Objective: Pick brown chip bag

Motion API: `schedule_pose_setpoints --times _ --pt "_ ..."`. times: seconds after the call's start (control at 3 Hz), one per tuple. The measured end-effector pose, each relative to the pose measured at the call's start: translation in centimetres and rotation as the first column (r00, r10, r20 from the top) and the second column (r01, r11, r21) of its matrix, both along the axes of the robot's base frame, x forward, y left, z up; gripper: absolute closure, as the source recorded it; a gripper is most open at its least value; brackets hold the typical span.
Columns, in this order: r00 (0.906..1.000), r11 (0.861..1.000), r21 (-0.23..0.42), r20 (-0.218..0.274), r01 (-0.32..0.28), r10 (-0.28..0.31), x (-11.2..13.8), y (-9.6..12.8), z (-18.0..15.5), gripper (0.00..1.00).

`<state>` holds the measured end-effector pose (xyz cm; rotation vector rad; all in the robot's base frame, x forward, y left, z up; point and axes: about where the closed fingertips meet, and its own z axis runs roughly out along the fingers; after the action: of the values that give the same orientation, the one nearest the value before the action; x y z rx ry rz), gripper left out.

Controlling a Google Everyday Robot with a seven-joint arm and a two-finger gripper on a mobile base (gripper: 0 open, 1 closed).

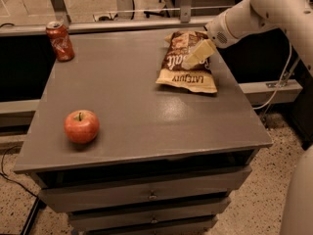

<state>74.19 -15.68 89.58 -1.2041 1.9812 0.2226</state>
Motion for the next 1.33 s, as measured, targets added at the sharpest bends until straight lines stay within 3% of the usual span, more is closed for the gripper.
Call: schedule_pose_setpoints --times 0.33,0.67,1.0,1.33 --pt "0.9991 0.997 0.068 -0.035 -0.023 0.025 1.6 1.7 -1.3 0.15" --pt "0.9973 0.994 0.103 -0.06 -0.037 0.044 2.1 2.4 -1.9 0.38" --pt "0.9968 0.99 0.129 -0.055 -0.05 0.058 2.2 2.7 -1.5 0.62" --pt "0.9965 0.983 0.169 -0.02 -0.077 0.081 1.8 3.1 0.1 0.87"
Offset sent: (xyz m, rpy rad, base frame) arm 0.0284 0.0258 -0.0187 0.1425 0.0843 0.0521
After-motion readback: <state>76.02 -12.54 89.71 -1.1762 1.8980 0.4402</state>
